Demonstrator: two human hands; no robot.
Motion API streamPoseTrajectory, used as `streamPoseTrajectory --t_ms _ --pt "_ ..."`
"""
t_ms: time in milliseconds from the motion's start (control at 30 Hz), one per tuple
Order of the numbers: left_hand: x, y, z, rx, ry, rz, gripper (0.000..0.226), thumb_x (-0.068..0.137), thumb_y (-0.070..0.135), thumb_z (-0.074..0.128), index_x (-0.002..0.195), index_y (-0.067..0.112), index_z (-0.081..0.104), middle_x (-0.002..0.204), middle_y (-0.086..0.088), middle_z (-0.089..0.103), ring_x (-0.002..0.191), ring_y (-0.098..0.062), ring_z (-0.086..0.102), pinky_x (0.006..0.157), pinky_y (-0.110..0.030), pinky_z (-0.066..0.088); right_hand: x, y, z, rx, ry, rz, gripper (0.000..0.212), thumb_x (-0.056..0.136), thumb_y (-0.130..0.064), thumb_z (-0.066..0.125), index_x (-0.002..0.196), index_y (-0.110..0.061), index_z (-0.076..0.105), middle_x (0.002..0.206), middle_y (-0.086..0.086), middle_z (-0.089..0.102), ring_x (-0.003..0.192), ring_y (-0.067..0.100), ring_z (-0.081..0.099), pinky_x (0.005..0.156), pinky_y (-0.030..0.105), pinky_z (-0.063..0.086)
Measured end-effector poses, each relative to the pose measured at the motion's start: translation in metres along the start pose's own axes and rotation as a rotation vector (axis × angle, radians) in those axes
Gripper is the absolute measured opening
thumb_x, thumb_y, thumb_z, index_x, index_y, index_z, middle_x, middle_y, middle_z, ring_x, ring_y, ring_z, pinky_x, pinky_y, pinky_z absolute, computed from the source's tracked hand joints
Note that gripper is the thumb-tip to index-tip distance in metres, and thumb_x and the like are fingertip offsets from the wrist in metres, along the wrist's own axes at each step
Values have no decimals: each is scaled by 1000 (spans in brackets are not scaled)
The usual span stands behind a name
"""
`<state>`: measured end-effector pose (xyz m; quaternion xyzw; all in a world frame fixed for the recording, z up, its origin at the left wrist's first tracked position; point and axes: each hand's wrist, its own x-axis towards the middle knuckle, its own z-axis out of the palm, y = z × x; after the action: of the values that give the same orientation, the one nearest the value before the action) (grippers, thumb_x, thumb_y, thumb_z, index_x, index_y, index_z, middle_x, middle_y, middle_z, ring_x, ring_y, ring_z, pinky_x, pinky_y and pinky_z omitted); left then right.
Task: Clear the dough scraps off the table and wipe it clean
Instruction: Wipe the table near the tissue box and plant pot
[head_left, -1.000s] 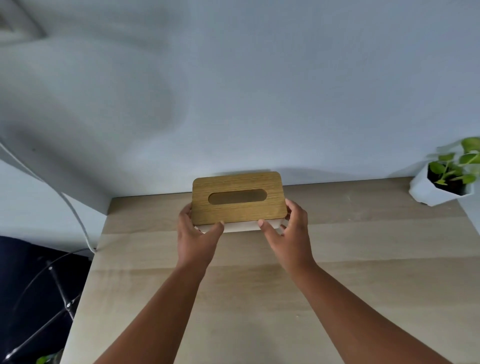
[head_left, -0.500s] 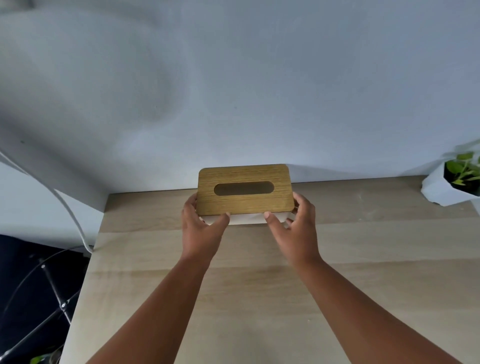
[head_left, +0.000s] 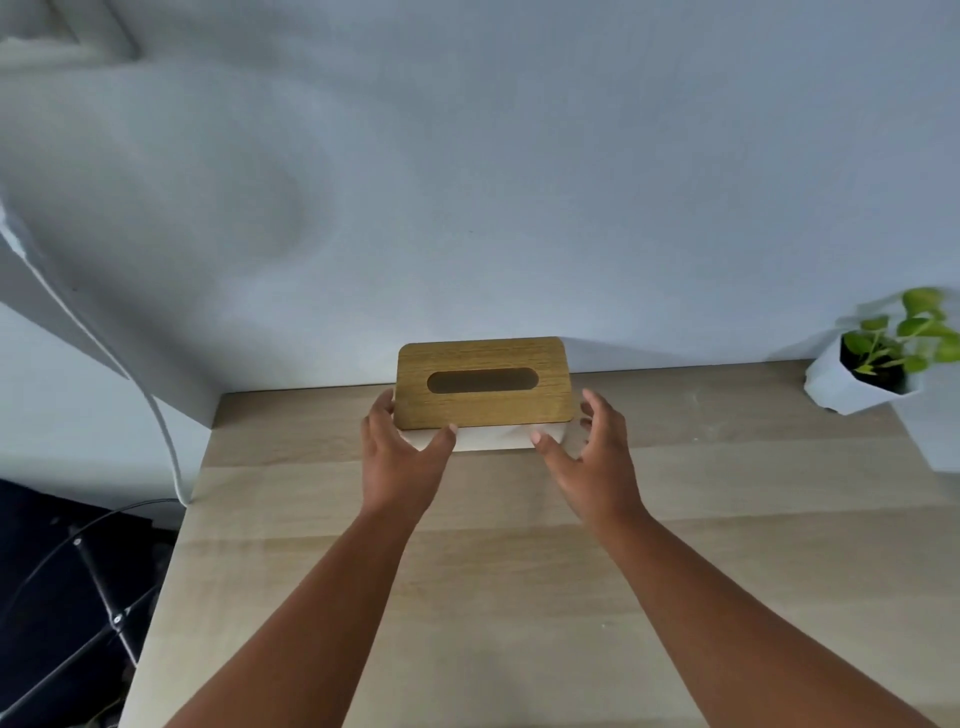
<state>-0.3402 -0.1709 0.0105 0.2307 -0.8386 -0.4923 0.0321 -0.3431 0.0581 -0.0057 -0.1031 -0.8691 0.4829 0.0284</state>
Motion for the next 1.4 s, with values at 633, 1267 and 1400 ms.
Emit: streamPoseTrajectory --t_ms 633,1267,1400 --pt "-104 49 36 168 -91 284 76 87 46 73 152 26 38 156 6 38 146 -19 30 120 -40 32 -69 21 -132 -183 64 -78 64 94 -45 69 149 -19 50 155 -1 45 144 15 42 116 30 34" --pt "-230 42 176 473 -277 337 81 84 39 76 152 14 41 155 -7 42 144 -31 34 120 -42 26 -197 214 -345 -692 30 -10 50 93 -37 73 136 -14 65 149 8 56 141 31 49 121 52 32" --pt "-234 39 184 532 -264 367 80 84 39 76 152 11 43 154 -10 44 143 -32 36 120 -43 28 -224 262 -377 -760 -61 -8 56 97 -43 49 144 -16 59 157 8 48 146 30 43 118 50 36"
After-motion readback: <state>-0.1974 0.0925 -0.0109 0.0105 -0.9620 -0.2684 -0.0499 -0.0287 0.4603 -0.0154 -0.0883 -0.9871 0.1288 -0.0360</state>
